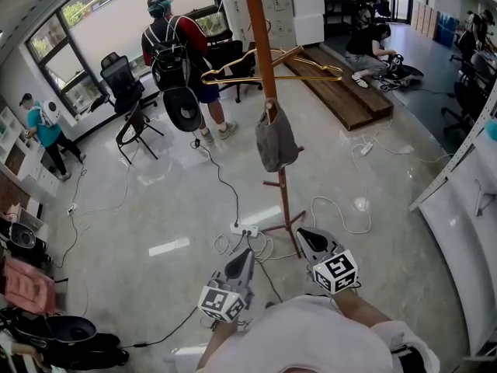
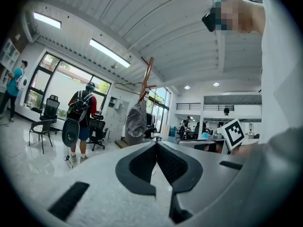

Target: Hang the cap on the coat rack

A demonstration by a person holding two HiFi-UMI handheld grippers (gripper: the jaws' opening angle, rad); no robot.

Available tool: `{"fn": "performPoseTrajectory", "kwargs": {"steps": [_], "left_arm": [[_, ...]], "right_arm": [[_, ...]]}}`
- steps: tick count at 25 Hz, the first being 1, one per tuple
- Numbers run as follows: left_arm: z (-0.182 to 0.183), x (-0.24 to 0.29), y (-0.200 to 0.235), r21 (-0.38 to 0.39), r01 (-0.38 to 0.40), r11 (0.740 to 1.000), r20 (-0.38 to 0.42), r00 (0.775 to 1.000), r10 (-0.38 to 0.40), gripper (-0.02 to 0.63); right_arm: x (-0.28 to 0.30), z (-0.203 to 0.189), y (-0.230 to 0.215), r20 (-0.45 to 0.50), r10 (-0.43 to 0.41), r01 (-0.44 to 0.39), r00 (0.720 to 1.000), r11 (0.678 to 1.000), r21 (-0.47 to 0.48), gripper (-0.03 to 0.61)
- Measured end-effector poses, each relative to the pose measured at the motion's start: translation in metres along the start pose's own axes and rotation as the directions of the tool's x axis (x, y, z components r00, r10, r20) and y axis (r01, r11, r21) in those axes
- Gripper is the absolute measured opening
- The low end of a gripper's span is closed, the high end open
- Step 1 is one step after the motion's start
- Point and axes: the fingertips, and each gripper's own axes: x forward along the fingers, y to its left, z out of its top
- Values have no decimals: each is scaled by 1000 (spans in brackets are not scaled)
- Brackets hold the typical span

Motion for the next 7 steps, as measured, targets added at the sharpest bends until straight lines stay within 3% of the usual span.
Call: {"fn": "performPoseTrajectory", "kwargs": {"steps": [7], "left_arm": [[-2, 5, 3, -6, 3, 1000, -3, 1000, -3, 9]], "right_arm": [[3, -2, -1, -7, -4, 4, 1000, 1000, -9, 12]]}}
